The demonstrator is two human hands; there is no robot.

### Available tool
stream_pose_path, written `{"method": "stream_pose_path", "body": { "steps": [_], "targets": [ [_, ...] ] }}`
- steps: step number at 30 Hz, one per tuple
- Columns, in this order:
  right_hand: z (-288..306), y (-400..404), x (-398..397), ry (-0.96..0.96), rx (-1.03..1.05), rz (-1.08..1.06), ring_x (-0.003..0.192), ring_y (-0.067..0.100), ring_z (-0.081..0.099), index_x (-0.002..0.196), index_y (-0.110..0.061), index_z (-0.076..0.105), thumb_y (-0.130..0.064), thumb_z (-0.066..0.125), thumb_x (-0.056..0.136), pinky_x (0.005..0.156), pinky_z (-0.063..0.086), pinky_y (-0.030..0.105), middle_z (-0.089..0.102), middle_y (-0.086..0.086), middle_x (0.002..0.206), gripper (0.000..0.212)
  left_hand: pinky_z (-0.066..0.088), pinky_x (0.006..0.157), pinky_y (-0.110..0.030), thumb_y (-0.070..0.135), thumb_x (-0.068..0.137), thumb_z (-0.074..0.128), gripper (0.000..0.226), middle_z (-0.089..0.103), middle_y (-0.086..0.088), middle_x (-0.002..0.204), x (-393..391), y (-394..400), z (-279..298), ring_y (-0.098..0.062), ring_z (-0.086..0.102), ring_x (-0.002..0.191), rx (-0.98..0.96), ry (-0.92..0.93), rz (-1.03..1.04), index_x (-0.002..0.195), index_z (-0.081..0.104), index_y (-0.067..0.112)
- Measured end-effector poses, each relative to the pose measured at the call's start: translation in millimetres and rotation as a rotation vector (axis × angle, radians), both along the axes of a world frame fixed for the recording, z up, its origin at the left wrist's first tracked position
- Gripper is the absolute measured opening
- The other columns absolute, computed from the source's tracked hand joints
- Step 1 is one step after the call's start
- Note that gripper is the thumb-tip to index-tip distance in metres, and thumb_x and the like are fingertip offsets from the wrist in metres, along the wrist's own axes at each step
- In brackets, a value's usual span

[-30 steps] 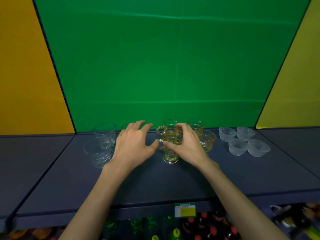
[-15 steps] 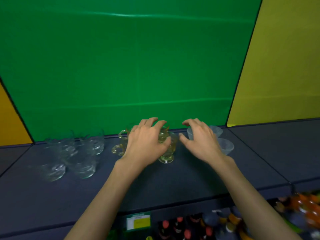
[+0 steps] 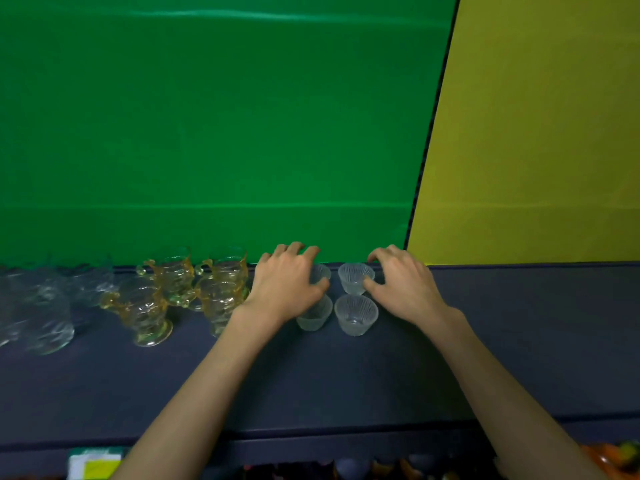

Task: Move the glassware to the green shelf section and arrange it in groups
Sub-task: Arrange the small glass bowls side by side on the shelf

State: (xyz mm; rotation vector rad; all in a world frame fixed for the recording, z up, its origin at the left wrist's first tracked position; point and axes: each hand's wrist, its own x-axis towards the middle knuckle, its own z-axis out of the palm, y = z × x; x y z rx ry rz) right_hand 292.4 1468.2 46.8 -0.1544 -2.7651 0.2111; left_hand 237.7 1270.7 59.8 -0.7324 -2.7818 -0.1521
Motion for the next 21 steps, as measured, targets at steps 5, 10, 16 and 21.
{"method": "stream_pose_path", "body": {
  "steps": [5, 10, 16, 21],
  "targets": [
    [-4.1, 22.2, -21.5, -0.082, 0.04, 0.012, 0.11, 0.027, 0.059, 0.13, -0.015, 0.056, -0.048, 0.058, 0.09, 0.087, 0.048, 0.039, 0.061, 0.007, 0.122, 0.052, 0.044, 0.104, -0.049, 0.062, 0.092, 0.051, 0.069, 0.057, -0.009, 0.14, -22.5, 19.9, -10.7, -0.033, 0.053, 0.129, -0.076, -0.081, 0.097, 0.148, 0.046, 0.023],
    [-9.7, 17.7, -42.2, -0.18, 0.0, -0.024, 0.113, 0.031, 0.059, 0.132, -0.012, 0.055, -0.064, 0.057, 0.084, 0.088, 0.051, 0.041, 0.06, 0.009, 0.127, 0.071, 0.045, 0.102, -0.048, 0.067, 0.089, 0.054, 0.076, 0.056, -0.012, 0.141, -37.7, 27.1, -20.9, -0.036, 0.055, 0.129, -0.033, -0.216, 0.166, 0.149, 0.046, 0.02],
    [-22.3, 8.1, -52.7, -0.248, -0.013, -0.065, 0.107, 0.029, 0.061, 0.124, -0.01, 0.058, -0.077, 0.058, 0.076, 0.083, 0.052, 0.039, 0.063, 0.008, 0.121, 0.082, 0.047, 0.1, -0.044, 0.068, 0.082, 0.063, 0.081, 0.059, -0.01, 0.14, -53.2, 26.7, -29.2, -0.035, 0.058, 0.126, 0.043, -0.266, 0.183, 0.143, 0.052, 0.016],
    [-21.1, 5.2, -55.2, -0.228, -0.08, -0.097, 0.091, 0.026, 0.06, 0.105, -0.012, 0.06, -0.072, 0.065, 0.07, 0.076, 0.052, 0.038, 0.063, 0.004, 0.106, 0.069, 0.051, 0.095, -0.043, 0.062, 0.077, 0.072, 0.076, 0.064, -0.01, 0.131, -55.6, 26.3, -34.6, -0.034, 0.062, 0.117, 0.144, -0.251, 0.132, 0.134, 0.059, 0.013]
  ]
}}
